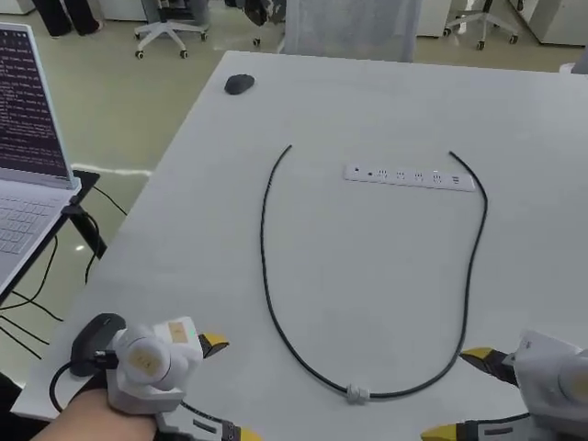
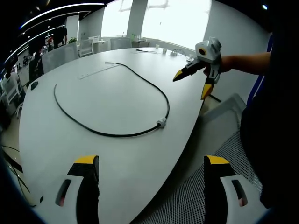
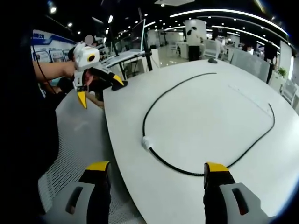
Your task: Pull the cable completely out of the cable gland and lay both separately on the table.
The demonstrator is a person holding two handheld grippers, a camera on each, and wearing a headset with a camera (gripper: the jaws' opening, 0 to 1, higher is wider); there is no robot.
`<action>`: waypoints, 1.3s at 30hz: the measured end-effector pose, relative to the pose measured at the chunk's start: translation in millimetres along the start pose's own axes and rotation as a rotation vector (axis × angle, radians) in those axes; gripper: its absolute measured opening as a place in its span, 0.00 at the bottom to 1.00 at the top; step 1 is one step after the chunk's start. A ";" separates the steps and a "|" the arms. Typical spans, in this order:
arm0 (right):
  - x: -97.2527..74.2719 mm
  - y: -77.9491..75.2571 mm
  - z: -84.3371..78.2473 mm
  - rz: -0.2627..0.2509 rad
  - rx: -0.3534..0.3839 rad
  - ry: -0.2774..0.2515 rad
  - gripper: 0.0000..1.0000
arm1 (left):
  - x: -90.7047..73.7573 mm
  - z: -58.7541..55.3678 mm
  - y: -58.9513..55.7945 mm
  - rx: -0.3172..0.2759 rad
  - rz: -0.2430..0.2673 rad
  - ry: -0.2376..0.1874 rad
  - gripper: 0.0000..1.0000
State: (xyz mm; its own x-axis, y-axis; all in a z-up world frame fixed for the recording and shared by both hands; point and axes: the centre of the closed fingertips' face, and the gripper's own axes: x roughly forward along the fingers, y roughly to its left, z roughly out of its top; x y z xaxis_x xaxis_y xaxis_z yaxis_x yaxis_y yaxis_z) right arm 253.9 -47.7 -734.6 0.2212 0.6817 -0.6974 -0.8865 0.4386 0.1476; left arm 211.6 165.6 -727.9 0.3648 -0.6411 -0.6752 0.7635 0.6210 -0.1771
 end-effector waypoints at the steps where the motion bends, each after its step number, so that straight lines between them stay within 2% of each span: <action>1: 1.2 1.2 0.9 0.004 -0.006 0.002 0.81 | 0.4 -0.1 0.0 0.001 -0.001 0.000 0.93; 4: 7.4 1.9 2.8 0.017 -0.023 0.010 0.81 | 1.3 0.0 1.4 -0.003 0.007 -0.006 0.93; 7: 11.3 -1.0 3.7 0.010 -0.036 0.023 0.82 | 1.3 1.8 4.0 -0.010 0.020 -0.020 0.93; 13: 15.5 -4.2 11.2 0.015 -0.039 0.018 0.81 | 1.7 1.8 5.8 -0.016 0.012 -0.009 0.91; 16: 19.0 -2.9 12.6 0.024 -0.049 0.020 0.80 | 2.4 4.1 7.7 -0.021 0.011 -0.019 0.91; 27: 37.6 -0.9 11.3 0.051 -0.082 0.088 0.73 | 7.3 0.0 2.1 -0.010 -0.006 -0.002 0.89; 29: 40.3 3.1 11.0 0.068 -0.088 0.098 0.68 | 8.5 -2.9 3.6 -0.004 -0.005 0.010 0.89; 32: 47.8 7.3 8.1 0.085 -0.119 0.129 0.63 | 8.5 -1.5 4.2 -0.014 -0.005 0.001 0.89; 39: 60.6 9.0 11.8 0.102 -0.143 0.138 0.52 | 8.9 0.6 6.4 -0.005 0.001 -0.005 0.89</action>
State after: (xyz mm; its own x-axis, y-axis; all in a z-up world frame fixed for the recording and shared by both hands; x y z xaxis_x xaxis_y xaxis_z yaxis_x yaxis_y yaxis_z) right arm 264.1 4.5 -767.2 0.0783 0.6272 -0.7749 -0.9523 0.2770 0.1280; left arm 220.0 163.7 -734.6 0.3685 -0.6422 -0.6721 0.7605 0.6241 -0.1794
